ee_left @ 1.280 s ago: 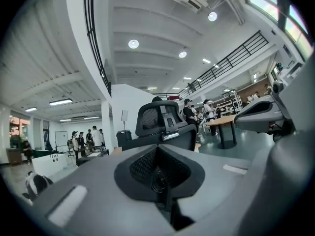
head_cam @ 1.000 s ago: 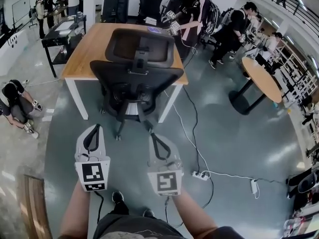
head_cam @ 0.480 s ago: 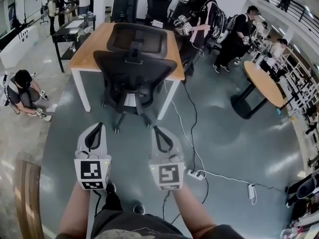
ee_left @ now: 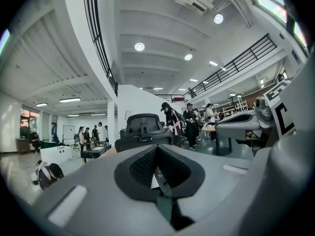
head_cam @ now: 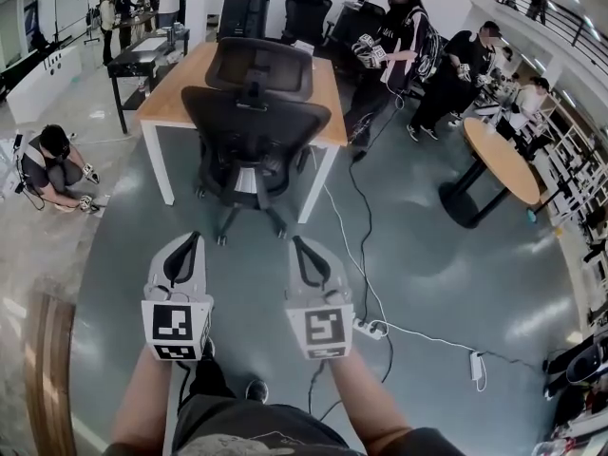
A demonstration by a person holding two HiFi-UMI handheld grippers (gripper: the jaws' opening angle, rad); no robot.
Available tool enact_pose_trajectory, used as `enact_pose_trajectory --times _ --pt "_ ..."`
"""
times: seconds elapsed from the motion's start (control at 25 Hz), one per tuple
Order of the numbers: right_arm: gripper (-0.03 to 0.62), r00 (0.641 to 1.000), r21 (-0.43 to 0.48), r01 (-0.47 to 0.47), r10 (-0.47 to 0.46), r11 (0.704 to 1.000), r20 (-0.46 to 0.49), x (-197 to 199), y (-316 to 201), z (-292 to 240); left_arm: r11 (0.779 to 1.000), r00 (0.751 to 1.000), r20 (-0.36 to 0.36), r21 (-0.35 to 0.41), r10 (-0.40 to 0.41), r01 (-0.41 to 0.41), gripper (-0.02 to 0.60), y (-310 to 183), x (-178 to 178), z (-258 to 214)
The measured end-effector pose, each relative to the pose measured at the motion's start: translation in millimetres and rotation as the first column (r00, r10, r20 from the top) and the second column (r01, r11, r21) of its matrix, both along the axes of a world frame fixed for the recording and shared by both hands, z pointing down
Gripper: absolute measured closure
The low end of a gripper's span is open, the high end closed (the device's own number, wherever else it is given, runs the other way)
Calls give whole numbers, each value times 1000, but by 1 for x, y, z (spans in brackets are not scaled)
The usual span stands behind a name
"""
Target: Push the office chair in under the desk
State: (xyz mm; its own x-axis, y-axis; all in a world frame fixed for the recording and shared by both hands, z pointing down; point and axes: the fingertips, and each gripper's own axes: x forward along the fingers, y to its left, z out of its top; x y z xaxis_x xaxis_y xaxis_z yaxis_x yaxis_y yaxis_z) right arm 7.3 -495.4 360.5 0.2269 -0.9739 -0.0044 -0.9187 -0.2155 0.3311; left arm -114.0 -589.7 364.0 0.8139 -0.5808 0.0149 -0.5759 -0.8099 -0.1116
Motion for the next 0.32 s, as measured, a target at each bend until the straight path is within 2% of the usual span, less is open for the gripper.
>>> enact_pose_trajectory --times 0.32 --pt "603 1000 21 10 -11 1000 19 -8 20 -5 1000 999 33 12 -11 11 563 23 -17 8"
